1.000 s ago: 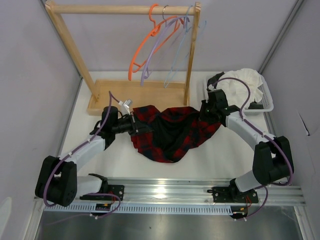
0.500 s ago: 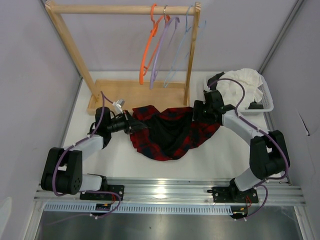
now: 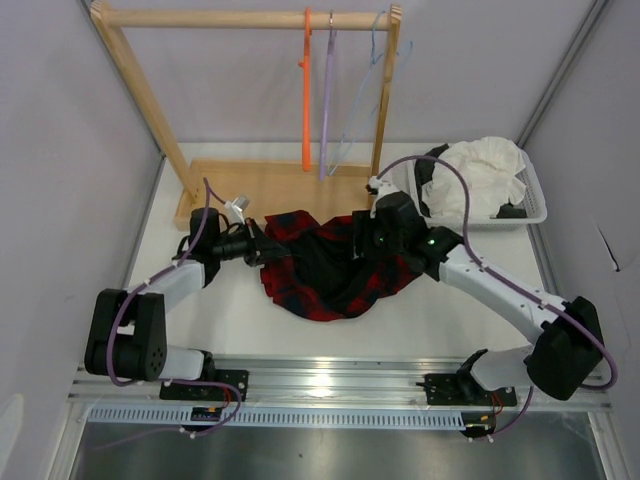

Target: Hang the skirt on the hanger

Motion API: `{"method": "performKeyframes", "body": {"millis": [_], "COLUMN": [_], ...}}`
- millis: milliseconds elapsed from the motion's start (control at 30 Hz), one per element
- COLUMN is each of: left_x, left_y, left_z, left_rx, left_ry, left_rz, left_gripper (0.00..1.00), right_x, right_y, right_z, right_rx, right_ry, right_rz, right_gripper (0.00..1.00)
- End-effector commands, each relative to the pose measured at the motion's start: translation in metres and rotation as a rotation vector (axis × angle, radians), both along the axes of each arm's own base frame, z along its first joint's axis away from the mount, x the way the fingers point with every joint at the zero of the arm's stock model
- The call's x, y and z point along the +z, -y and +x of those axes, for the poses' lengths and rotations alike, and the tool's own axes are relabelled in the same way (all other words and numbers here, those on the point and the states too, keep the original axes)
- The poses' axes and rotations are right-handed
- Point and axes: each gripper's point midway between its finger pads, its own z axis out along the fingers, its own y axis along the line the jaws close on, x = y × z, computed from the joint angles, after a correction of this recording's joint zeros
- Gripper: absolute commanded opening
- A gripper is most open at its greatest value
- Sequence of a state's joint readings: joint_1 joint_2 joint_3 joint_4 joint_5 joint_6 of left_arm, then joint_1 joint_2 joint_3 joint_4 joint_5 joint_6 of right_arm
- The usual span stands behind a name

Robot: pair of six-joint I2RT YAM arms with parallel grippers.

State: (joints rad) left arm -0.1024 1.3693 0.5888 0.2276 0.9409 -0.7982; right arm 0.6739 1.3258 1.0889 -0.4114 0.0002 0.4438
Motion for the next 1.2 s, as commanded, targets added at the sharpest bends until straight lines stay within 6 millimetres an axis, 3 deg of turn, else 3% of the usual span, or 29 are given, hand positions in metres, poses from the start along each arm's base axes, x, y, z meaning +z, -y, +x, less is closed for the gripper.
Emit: {"method": "performKeyframes", "body": {"millis": [0, 167, 200, 400, 800, 1167], "left_x": [0.015, 0.011, 0.009, 0.003, 0.004, 0.005], "left_y": [-0.006, -0.008, -0.008, -0.009, -0.009, -0.011], "left_z": [0.008, 0.008, 0.007, 0.007, 0.008, 0.011], "left_rx": [-0.027, -0.028, -0.027, -0.025, -0.027, -0.016], "left_ry": [0.068, 0.058, 0.052, 0.044, 0.044, 0.042], "left_rz": [0.01, 0.025, 0.026, 0.039, 0.05, 0.061], "left_gripper": [0.0, 0.0, 0.0, 0.0, 0.0, 0.0], "right_x": [0.004, -0.014, -0.028, -0.04, -0.055, -0.05], "right_y": [-0.05, -0.103, -0.109, -0.14, -0.157, -0.155], "right_z": [-0.006, -0.017, -0.015, -0.012, 0.006, 0.009], "right_rx": [0.126, 0.239, 0.245, 0.277, 0.251, 0.232], "right_ry": [0.026, 0.025, 0.015, 0.019, 0.037, 0.05], "right_rz": [0.053, 0.069, 0.04, 0.037, -0.022, -0.049], "right_gripper": [0.57, 0.46, 0.46, 0.45, 0.42, 0.05]}}
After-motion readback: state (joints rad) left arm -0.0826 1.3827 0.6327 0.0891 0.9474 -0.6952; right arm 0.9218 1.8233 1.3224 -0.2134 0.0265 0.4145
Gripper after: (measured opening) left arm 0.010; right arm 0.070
